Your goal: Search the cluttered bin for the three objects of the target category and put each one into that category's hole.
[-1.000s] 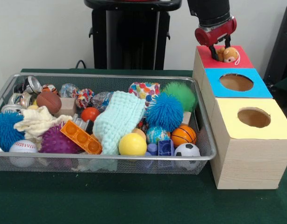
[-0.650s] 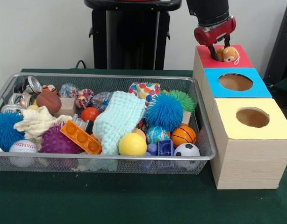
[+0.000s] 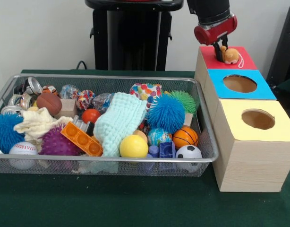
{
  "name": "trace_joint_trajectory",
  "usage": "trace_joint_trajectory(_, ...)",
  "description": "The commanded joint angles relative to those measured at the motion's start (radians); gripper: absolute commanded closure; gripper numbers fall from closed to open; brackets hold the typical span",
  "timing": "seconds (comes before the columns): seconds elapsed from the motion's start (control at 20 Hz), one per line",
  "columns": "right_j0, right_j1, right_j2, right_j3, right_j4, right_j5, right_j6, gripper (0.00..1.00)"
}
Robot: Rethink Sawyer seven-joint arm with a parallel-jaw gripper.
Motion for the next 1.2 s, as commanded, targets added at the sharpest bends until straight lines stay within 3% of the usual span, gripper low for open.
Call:
trace_joint_trajectory(0.05, -0.071, -0.070, 0.081, -0.036, 0.081, 0.067, 0.170, 1.00)
trace_joint_trajectory(0.5, -0.057, -0.089, 0.066, -0.037, 0.093, 0.081, 0.166, 1.00)
trace_joint_trajectory(0.55, -0.054, -0.090, 0.063, -0.038, 0.095, 0.077, 0.162, 0.00)
trace_joint_trajectory(0.65, -0.054, -0.088, 0.060, -0.026, 0.118, 0.050, 0.200, 0.00)
trace_joint_trajectory(0.85, -0.050, -0.092, 0.076, -0.034, 0.115, 0.108, 0.150, 0.00)
trace_joint_trajectory(1.2, -0.054, -0.111, 0.080, -0.007, 0.114, 0.097, 0.149, 0.00)
